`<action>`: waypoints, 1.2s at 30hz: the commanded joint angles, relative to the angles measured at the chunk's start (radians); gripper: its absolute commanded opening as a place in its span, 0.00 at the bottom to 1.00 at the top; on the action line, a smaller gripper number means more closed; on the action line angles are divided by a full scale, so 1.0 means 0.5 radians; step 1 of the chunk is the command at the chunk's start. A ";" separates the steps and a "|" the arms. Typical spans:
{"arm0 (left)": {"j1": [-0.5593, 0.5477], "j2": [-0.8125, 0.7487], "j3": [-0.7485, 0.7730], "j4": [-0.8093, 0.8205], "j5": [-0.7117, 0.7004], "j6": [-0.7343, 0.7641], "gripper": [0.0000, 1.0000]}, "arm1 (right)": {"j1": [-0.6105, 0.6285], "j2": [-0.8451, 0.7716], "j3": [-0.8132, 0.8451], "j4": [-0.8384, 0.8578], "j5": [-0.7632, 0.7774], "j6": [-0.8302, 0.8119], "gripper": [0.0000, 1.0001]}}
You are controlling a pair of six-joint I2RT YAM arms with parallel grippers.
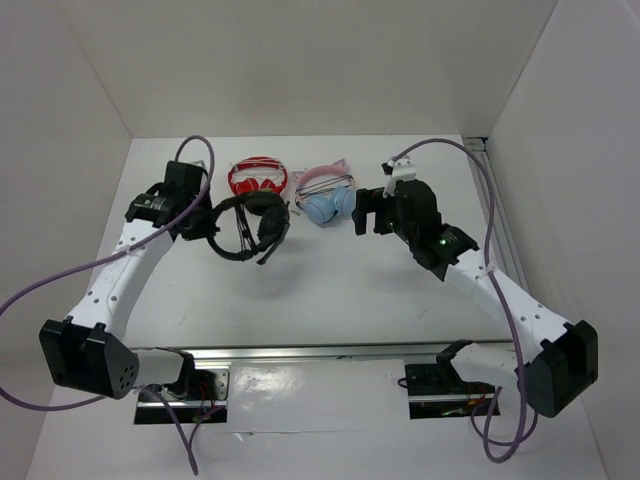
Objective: Wrap the headphones
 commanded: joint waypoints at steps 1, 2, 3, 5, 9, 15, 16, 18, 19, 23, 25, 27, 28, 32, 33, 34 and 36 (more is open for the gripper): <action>0.178 0.044 -0.011 0.103 -0.177 -0.266 0.00 | 0.128 -0.133 0.079 -0.145 0.035 0.162 1.00; 0.221 0.105 -0.011 0.121 -0.204 -0.294 0.00 | 0.165 -0.151 0.055 -0.145 0.062 0.193 1.00; 0.261 0.136 -0.011 0.139 -0.205 -0.343 0.00 | 0.199 -0.182 0.054 -0.167 0.081 0.211 1.00; 0.411 0.240 -0.011 0.161 -0.205 -0.395 0.00 | 0.312 -0.182 0.033 -0.167 0.099 0.239 1.00; 0.638 0.388 0.026 0.229 -0.226 -0.545 0.00 | 0.475 -0.200 -0.007 -0.167 0.099 0.258 1.00; 0.911 0.851 0.265 0.293 -0.380 -0.779 0.00 | 0.702 -0.155 -0.074 -0.078 0.059 0.301 1.00; 0.912 0.915 0.314 0.314 -0.413 -0.797 0.00 | 0.745 -0.136 -0.074 -0.060 0.059 0.301 1.00; 0.936 1.093 0.467 0.342 -0.493 -0.797 0.00 | 0.764 -0.136 -0.093 -0.060 0.059 0.301 1.00; 0.936 1.155 0.528 0.360 -0.563 -0.797 0.00 | 0.791 -0.118 -0.093 -0.041 0.081 0.301 1.00; 0.936 1.495 0.881 0.238 -0.699 -0.794 0.00 | 0.810 -0.078 -0.093 -0.041 0.081 0.301 1.00; 0.936 1.657 1.032 0.192 -0.699 -0.794 0.05 | 0.831 -0.056 -0.093 -0.041 0.081 0.301 1.00; 0.936 1.738 1.121 0.140 -0.662 -0.812 0.26 | 0.831 -0.038 -0.075 -0.041 0.081 0.301 1.00; 0.936 1.766 1.121 0.140 -0.598 -0.791 0.32 | 0.831 -0.038 -0.074 -0.041 0.105 0.301 1.00; 0.936 1.787 1.069 0.140 -0.515 -0.791 0.54 | 0.871 -0.019 -0.035 -0.041 0.142 0.319 1.00; 0.936 1.739 1.048 0.140 -0.515 -0.791 0.57 | 0.871 -0.019 -0.010 -0.041 0.160 0.337 1.00; 0.936 1.714 1.011 0.121 -0.515 -0.812 0.74 | 0.895 -0.019 -0.010 -0.062 0.161 0.337 1.00; 0.936 1.653 0.965 0.121 -0.472 -0.812 0.94 | 0.920 -0.038 0.027 -0.102 0.206 0.359 1.00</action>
